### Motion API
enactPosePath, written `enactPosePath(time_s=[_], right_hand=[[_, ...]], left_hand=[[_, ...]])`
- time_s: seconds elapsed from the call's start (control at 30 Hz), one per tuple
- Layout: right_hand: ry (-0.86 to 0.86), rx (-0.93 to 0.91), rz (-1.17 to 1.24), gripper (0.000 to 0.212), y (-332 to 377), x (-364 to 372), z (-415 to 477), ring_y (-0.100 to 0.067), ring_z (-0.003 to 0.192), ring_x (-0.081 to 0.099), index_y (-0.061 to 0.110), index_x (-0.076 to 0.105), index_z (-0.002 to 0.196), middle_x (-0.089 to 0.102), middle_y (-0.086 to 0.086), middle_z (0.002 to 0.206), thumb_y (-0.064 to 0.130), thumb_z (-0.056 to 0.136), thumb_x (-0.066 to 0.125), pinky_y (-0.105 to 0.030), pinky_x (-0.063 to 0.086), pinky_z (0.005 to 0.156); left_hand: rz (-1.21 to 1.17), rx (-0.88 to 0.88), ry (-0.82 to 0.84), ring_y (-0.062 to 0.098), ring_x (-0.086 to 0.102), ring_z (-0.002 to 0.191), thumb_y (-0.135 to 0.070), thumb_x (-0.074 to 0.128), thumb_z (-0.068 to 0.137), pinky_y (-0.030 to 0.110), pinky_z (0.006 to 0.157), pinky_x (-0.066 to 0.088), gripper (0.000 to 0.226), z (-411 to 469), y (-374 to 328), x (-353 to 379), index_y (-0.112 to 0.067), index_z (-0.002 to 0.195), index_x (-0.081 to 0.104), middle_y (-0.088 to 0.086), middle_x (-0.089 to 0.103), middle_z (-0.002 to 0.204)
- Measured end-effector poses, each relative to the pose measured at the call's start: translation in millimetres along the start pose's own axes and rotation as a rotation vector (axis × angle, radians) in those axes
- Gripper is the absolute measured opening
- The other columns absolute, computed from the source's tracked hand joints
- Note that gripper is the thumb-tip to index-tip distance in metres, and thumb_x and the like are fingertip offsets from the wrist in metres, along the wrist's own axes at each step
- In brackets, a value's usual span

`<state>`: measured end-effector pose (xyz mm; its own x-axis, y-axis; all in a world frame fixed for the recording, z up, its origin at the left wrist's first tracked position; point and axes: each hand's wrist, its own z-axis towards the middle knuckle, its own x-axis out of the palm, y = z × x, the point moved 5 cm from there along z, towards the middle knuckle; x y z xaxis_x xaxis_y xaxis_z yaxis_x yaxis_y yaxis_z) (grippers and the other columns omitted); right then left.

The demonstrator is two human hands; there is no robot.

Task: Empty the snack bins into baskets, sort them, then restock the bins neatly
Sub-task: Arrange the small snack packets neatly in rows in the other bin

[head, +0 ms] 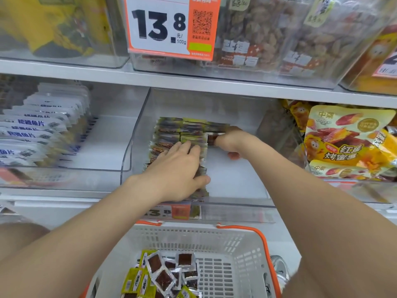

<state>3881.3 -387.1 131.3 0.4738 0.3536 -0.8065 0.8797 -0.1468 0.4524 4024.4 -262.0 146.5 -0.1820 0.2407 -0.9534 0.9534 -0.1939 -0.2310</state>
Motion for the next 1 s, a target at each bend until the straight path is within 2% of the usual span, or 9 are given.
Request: enactPosePath(time_s=[0.1,0.23,0.33,0.47,0.53,0.6,0.67,0.83,1.0], right_hand=[[-0.031,-0.042,-0.029,0.027,4,-7,-5,-0.03,0.094,0.071,0.012,0.063,0.118,0.062,-0.007,0.099,0.025,0.096,0.054,-0.043,0.064,0.084],[-0.098,-0.08,-0.256,0.022,5,-15,-24,-0.032,0.091,0.067,0.008,0.053,0.093,0.059,-0.008,0.096,0.029,0.099,0.056,-0.035,0.056,0.074],[-0.257,-0.146,-0.347,0.023,9,-22,-56,-0.037,0.092,0.059,0.007,0.05,0.103,0.054,-0.013,0.1,0.028,0.098,0.058,-0.033,0.044,0.073],[-0.419,-0.388,-0.256,0.019,15,-22,-116,-0.038,0.086,0.059,0.01,0.06,0.106,0.064,-0.009,0.085,0.024,0.095,0.052,-0.04,0.052,0.073],[-0.4,-0.531,-0.147,0.019,16,-20,-163,-0.025,0.081,0.065,0.021,0.068,0.103,0.07,0.001,0.072,0.023,0.091,0.053,-0.035,0.053,0.079],[-0.261,-0.608,-0.109,0.013,14,-6,-206,-0.011,0.066,0.064,0.025,0.071,0.09,0.07,0.005,0.063,0.022,0.087,0.058,-0.025,0.051,0.074],[-0.103,-0.613,-0.154,0.012,2,29,-232,-0.007,0.064,0.062,0.024,0.071,0.083,0.07,0.006,0.064,0.025,0.086,0.059,-0.02,0.049,0.071],[0.216,-0.43,-0.363,0.023,-69,167,-210,-0.032,0.096,0.066,0.014,0.07,0.103,0.071,-0.011,0.096,0.022,0.089,0.054,-0.043,0.059,0.084],[0.363,-0.248,-0.375,0.03,-133,258,-168,-0.037,0.115,0.062,0.004,0.069,0.119,0.067,-0.018,0.121,0.013,0.097,0.05,-0.047,0.053,0.101]], left_hand=[[-0.073,0.042,-0.12,0.028,0.047,0.137,-0.054,0.065,0.096,0.047,0.111,0.044,0.065,-5,5,-14,-0.02,0.148,0.045,0.004,0.05,0.146],[-0.182,0.087,-0.311,0.012,0.062,0.115,-0.033,0.068,0.097,0.04,0.099,0.053,0.024,-19,6,-28,-0.033,0.121,0.067,-0.014,0.07,0.117],[-0.245,0.117,-0.415,0.0,0.065,0.09,-0.026,0.065,0.096,0.034,0.085,0.058,0.014,-35,-1,-34,-0.032,0.106,0.072,-0.019,0.072,0.091],[-0.281,0.156,-0.536,0.002,0.059,0.066,-0.027,0.065,0.086,0.035,0.068,0.055,0.005,-70,-9,-42,-0.032,0.084,0.065,-0.016,0.062,0.064],[-0.265,0.172,-0.538,0.006,0.057,0.057,-0.035,0.064,0.081,0.032,0.061,0.052,0.01,-97,-14,-43,-0.03,0.074,0.059,-0.011,0.059,0.057],[-0.233,0.195,-0.342,0.008,0.056,0.056,-0.039,0.061,0.08,0.029,0.058,0.049,0.02,-120,-17,-28,-0.024,0.068,0.057,-0.008,0.059,0.056],[-0.132,0.199,0.008,0.009,0.058,0.061,-0.04,0.061,0.086,0.029,0.062,0.05,0.025,-133,-15,13,-0.021,0.07,0.06,-0.006,0.062,0.061],[0.183,0.08,0.681,0.026,0.062,0.091,-0.042,0.05,0.094,0.039,0.083,0.055,0.031,-133,30,172,-0.018,0.105,0.068,0.002,0.07,0.108],[0.099,-0.062,0.702,0.026,0.048,0.086,-0.029,0.059,0.098,0.035,0.071,0.042,0.013,-119,64,255,-0.021,0.104,0.05,0.006,0.05,0.105]])
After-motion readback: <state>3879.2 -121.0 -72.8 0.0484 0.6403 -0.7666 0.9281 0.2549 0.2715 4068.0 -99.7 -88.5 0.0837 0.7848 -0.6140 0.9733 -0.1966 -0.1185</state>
